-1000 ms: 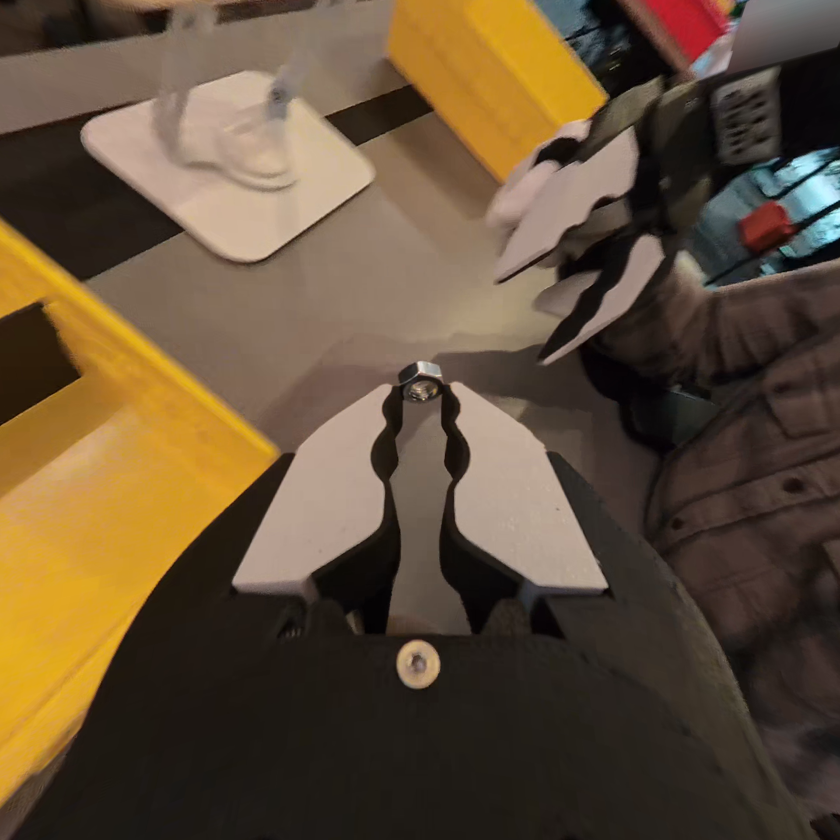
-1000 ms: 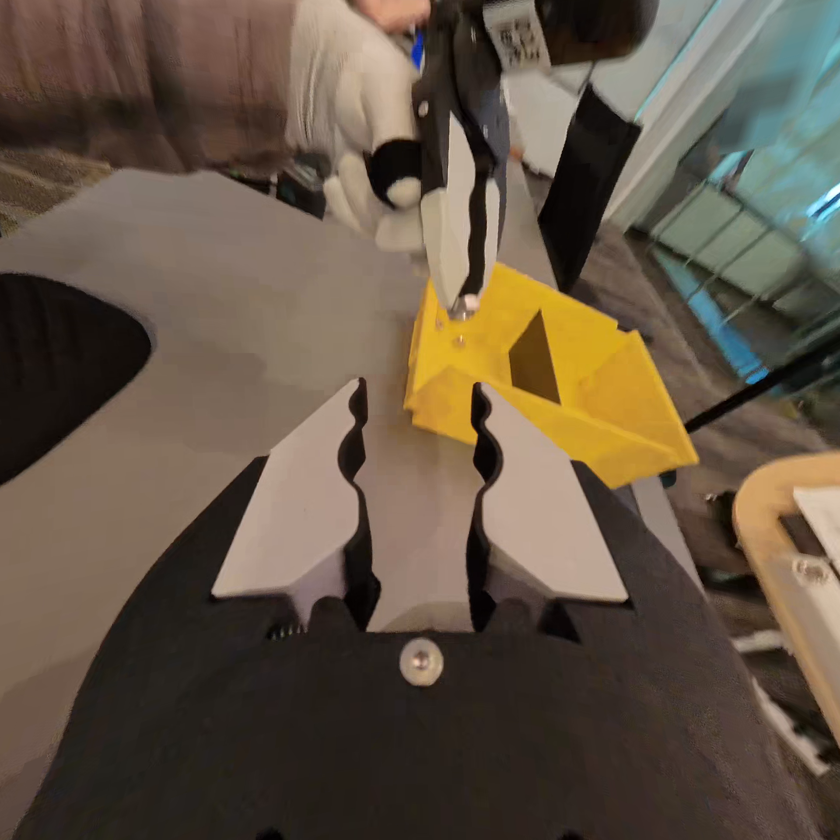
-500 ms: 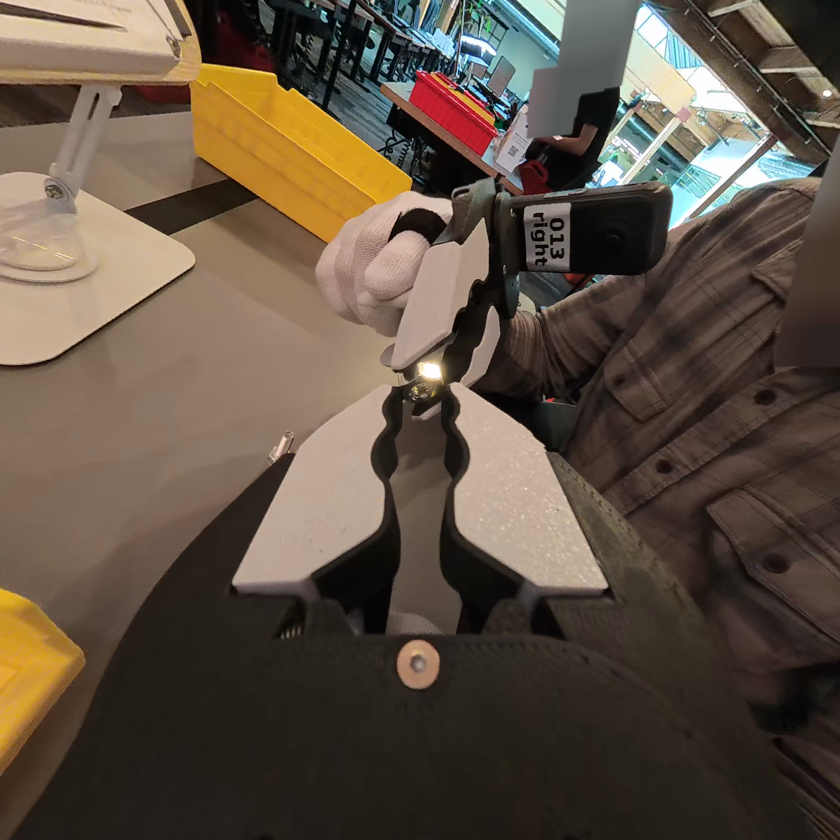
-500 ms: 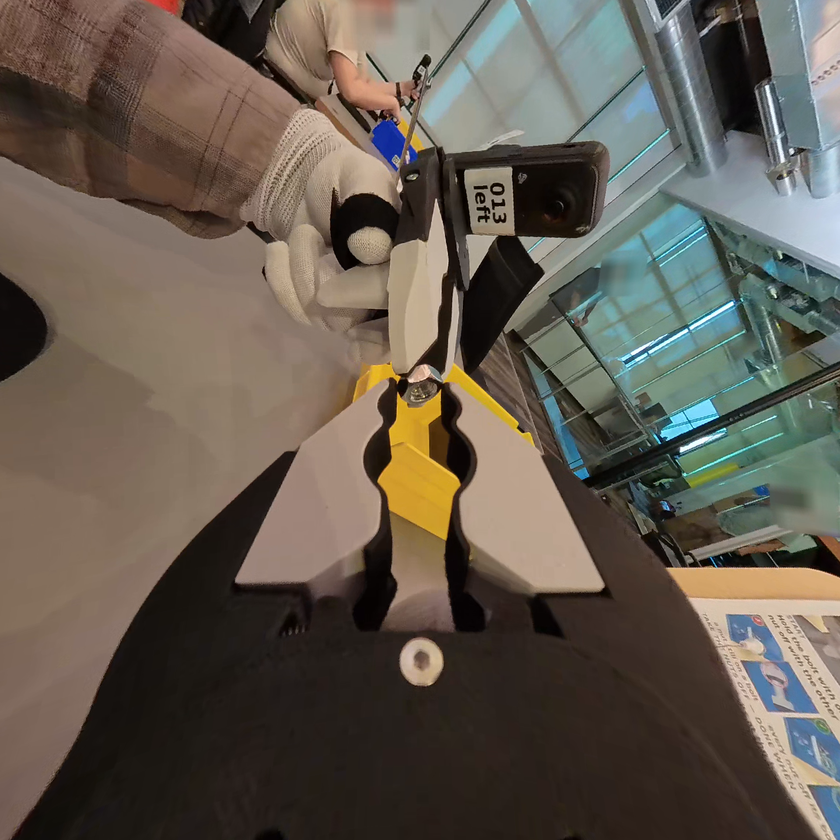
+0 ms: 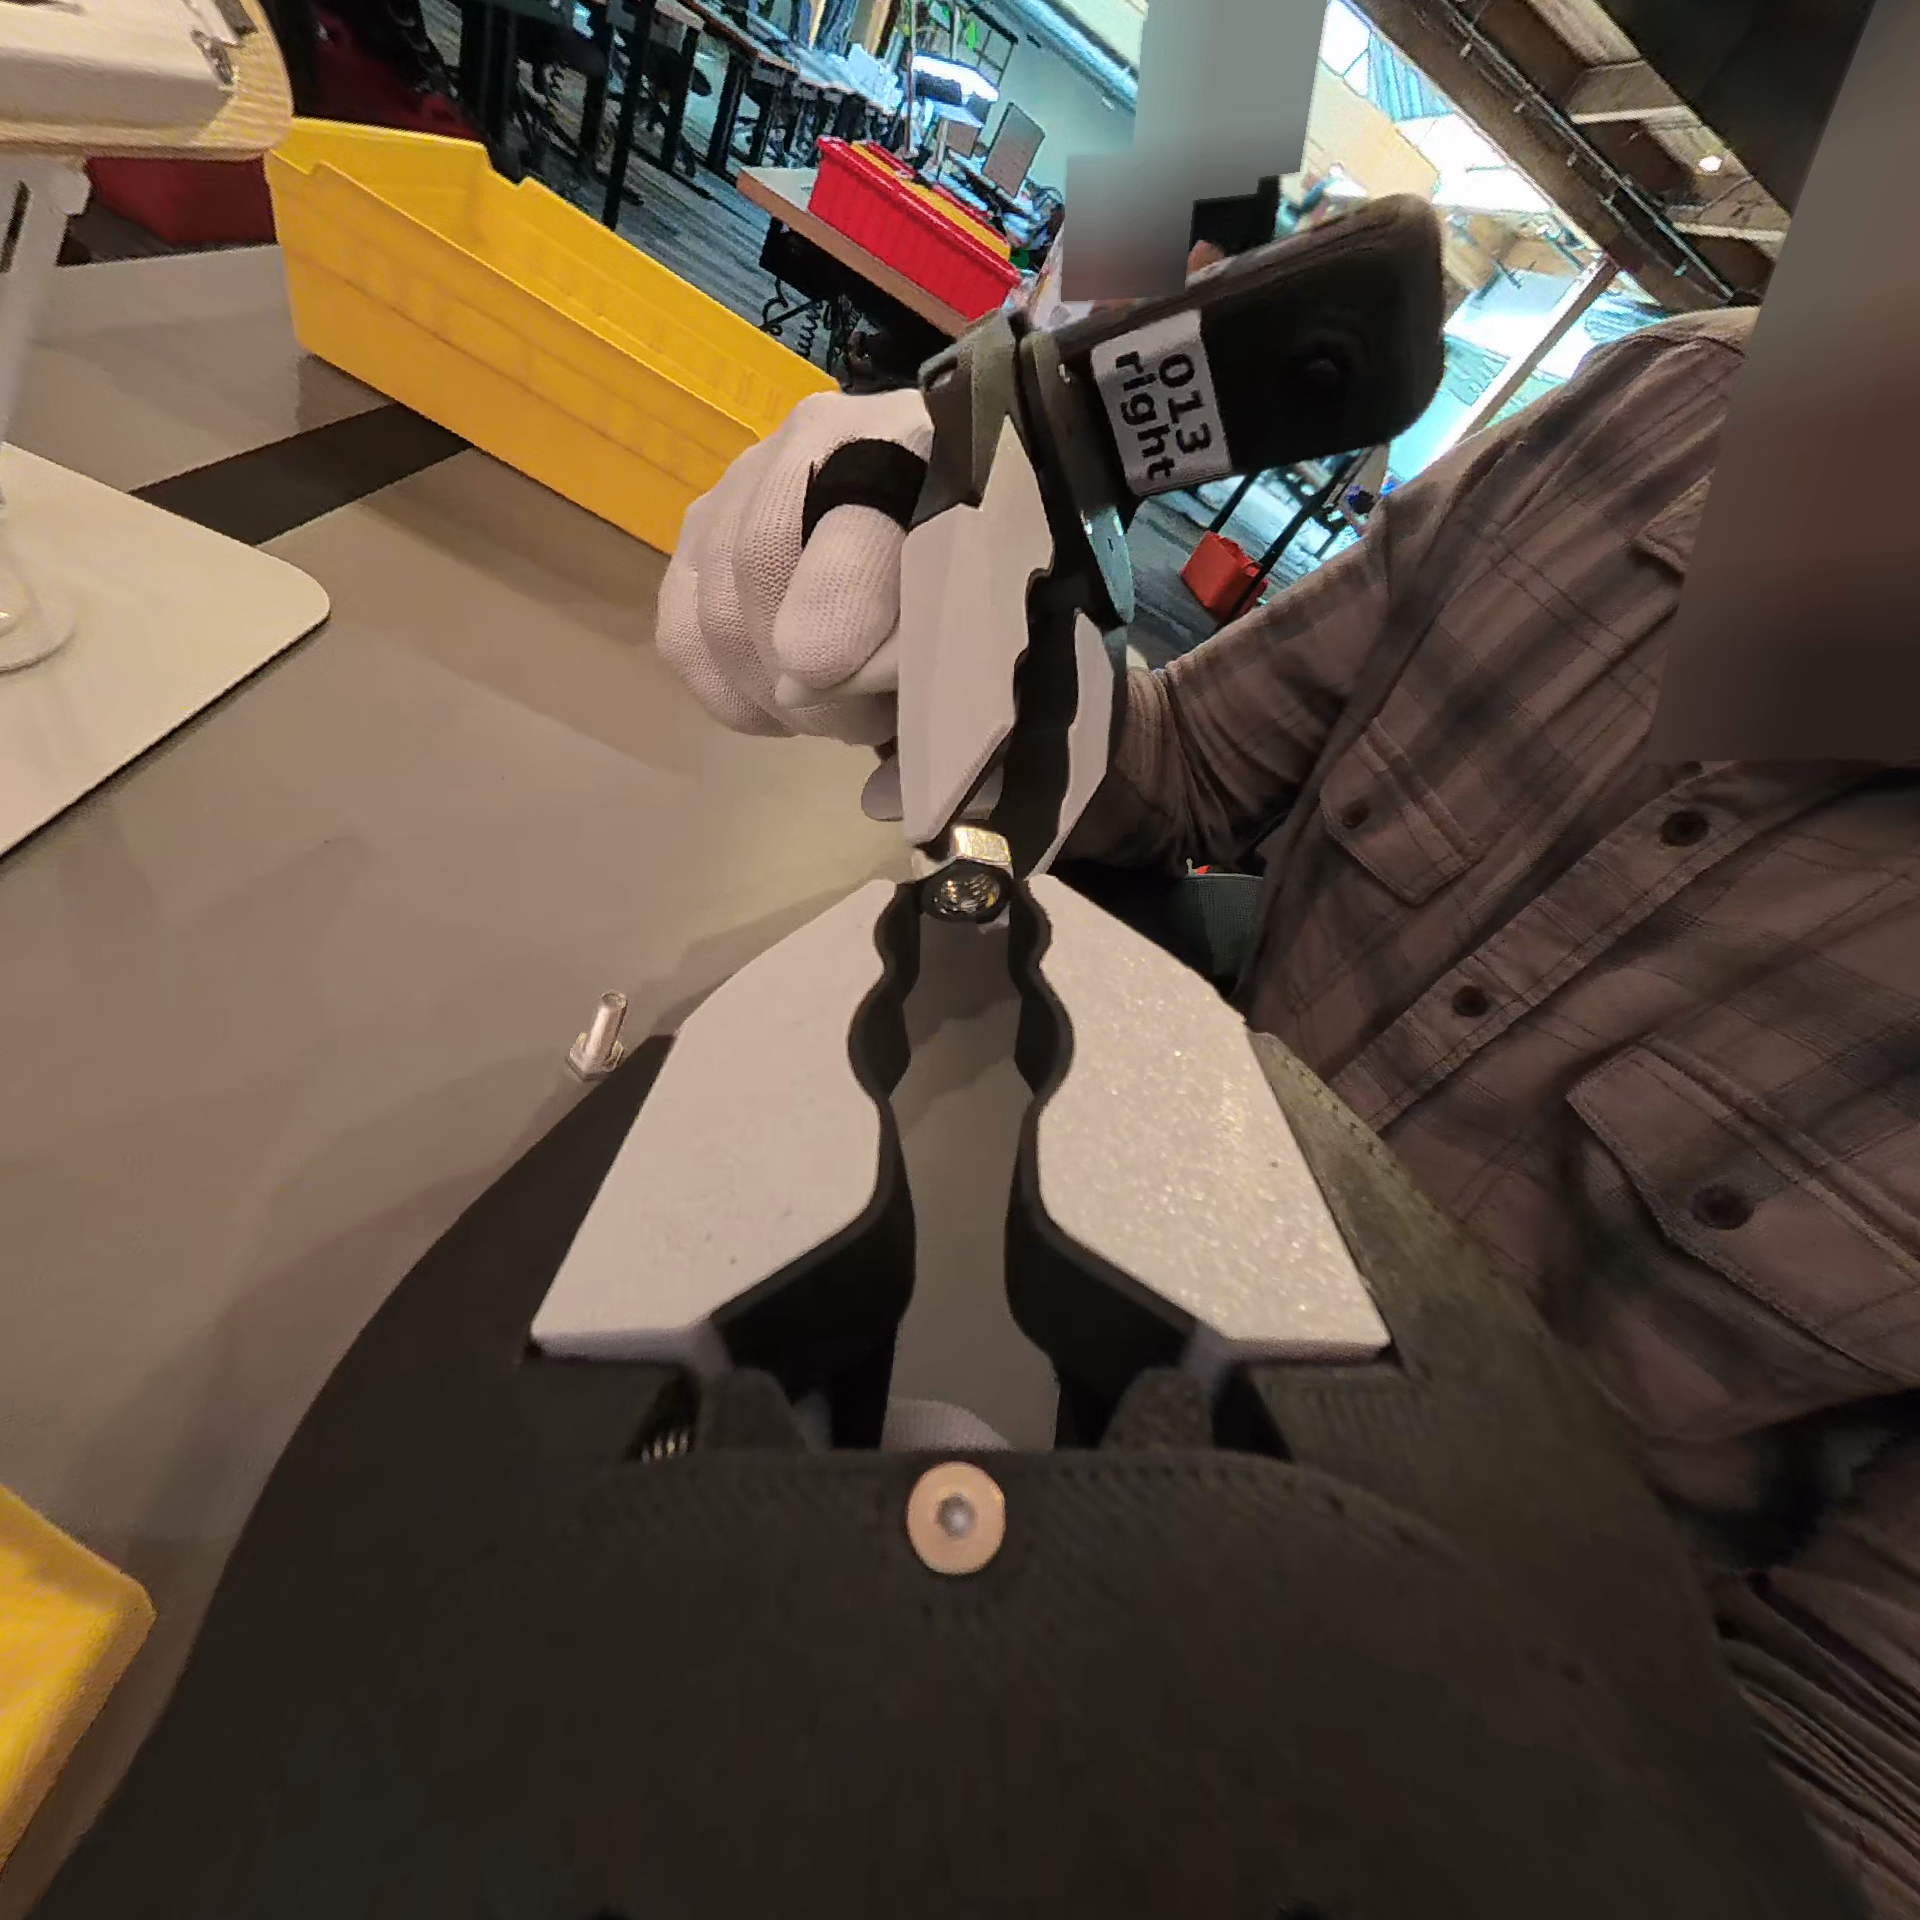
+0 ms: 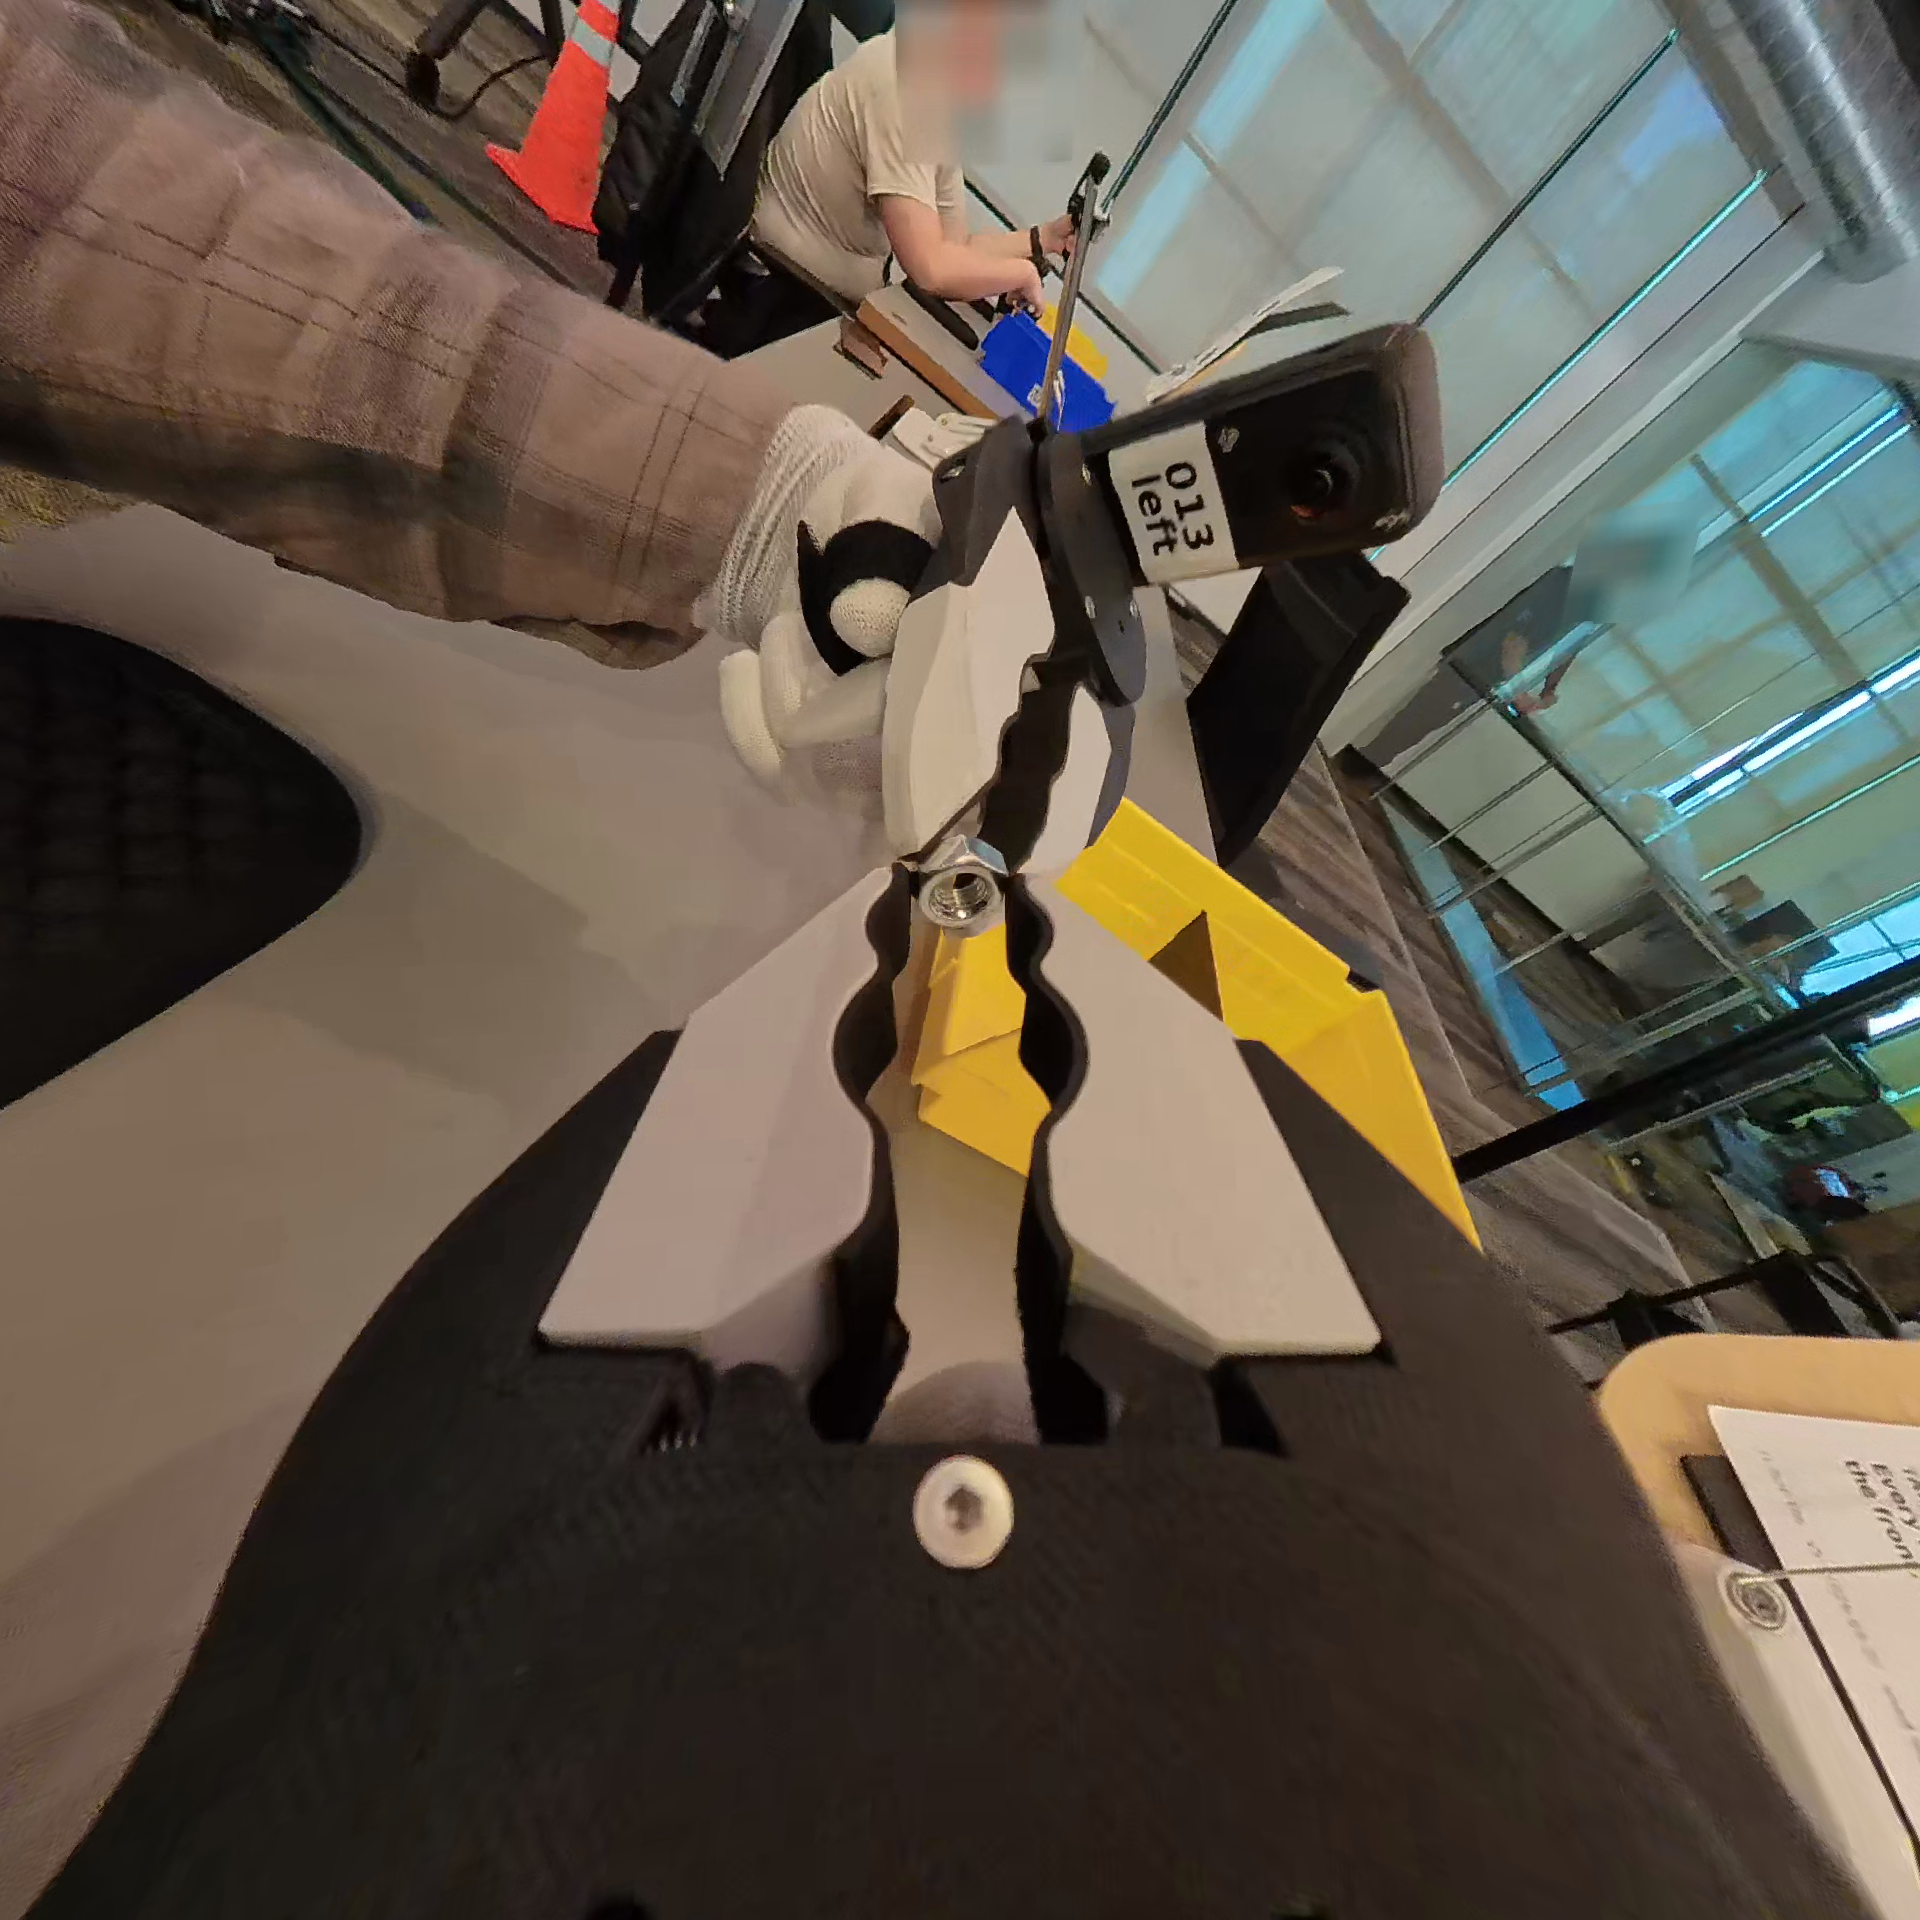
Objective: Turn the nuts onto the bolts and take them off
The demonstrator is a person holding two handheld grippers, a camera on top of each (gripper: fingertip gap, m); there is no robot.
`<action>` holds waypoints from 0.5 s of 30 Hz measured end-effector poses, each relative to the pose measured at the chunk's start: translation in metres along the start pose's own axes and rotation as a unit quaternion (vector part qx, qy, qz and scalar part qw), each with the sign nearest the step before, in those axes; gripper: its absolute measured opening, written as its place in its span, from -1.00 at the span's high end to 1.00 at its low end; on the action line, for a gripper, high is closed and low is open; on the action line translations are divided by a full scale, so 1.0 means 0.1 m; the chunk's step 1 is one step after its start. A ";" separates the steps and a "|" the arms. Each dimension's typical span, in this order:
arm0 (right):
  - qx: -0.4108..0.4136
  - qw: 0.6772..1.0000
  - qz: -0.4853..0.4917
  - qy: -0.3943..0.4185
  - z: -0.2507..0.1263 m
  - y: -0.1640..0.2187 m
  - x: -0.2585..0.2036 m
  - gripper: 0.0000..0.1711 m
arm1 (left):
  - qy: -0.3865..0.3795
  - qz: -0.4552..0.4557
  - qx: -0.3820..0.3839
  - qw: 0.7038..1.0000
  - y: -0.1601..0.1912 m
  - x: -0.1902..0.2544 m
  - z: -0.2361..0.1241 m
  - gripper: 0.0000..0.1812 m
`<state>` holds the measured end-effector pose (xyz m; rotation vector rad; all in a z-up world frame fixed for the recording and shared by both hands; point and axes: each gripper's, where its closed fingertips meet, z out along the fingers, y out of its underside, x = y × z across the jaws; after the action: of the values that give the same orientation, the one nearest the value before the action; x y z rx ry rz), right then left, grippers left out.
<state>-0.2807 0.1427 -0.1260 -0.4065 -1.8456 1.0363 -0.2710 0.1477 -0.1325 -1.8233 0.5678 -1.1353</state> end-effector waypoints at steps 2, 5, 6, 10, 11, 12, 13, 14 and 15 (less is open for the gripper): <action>0.006 1.000 0.001 -0.004 -0.03 -0.01 0.00 0.82 | 0.010 0.010 0.001 1.000 -0.01 0.01 0.01 0.82; 0.008 1.000 -0.002 -0.011 -0.07 -0.01 -0.01 0.82 | 0.020 0.012 -0.003 1.000 -0.01 0.02 0.05 0.81; 0.009 1.000 -0.006 -0.010 -0.08 -0.02 -0.01 0.82 | 0.024 0.012 -0.003 1.000 -0.02 0.03 0.06 0.82; 0.007 1.000 -0.014 -0.026 -0.10 -0.05 -0.07 0.74 | 0.041 0.017 -0.007 0.999 -0.01 0.08 0.10 0.82; 0.008 0.999 -0.021 -0.025 -0.11 -0.07 -0.08 0.77 | 0.048 0.017 -0.007 0.999 -0.01 0.10 0.12 0.82; 0.007 0.999 -0.027 -0.031 -0.12 -0.08 -0.10 0.79 | 0.056 0.021 -0.015 0.998 0.01 0.13 0.15 0.82; 0.004 0.999 -0.032 -0.041 -0.14 -0.09 -0.13 0.81 | 0.060 0.028 -0.020 0.998 0.03 0.15 0.17 0.82; 0.003 0.998 -0.036 -0.042 -0.15 -0.10 -0.13 0.81 | 0.063 0.029 -0.017 0.997 0.01 0.16 0.18 0.82; 0.003 0.998 -0.037 -0.041 -0.17 -0.11 -0.12 0.81 | 0.068 0.030 -0.014 0.997 -0.01 0.18 0.18 0.82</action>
<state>-0.2590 0.1363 -0.1205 -0.2930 -1.9147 1.0204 -0.2467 0.1429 -0.1270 -1.7488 0.7158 -1.2219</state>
